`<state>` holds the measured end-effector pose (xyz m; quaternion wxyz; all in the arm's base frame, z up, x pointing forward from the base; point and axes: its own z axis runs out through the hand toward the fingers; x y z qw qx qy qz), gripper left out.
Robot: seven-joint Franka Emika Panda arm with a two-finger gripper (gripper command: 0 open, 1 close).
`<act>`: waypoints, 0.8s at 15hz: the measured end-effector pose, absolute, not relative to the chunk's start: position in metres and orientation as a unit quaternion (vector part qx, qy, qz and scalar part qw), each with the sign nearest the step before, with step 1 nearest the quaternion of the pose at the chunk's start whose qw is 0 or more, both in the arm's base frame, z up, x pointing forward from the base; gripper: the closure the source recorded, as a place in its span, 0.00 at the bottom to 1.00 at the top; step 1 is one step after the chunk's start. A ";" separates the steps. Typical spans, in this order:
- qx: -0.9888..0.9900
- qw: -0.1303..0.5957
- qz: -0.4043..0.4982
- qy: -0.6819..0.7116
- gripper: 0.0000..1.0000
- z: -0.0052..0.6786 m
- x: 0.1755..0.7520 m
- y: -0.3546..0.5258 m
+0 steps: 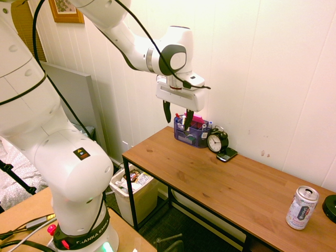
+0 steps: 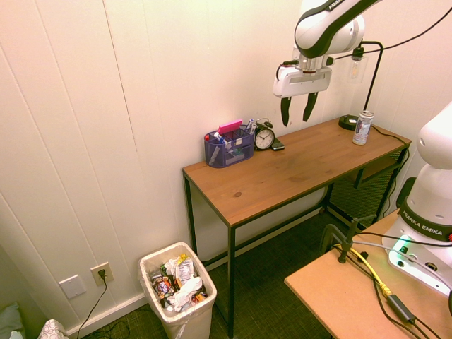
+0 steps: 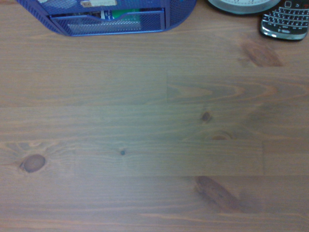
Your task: Throw the can in the trash bin
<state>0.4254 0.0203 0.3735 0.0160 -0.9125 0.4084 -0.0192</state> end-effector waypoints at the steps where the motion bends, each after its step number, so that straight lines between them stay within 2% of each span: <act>1: -0.913 0.016 -0.019 0.408 0.00 0.373 0.425 0.020; 5: -0.898 0.029 -0.036 0.438 0.00 0.383 0.436 -0.019; 9: -0.866 0.043 -0.043 0.496 0.00 0.403 0.472 -0.133; 12: -0.840 0.053 -0.016 0.540 0.00 0.396 0.495 -0.228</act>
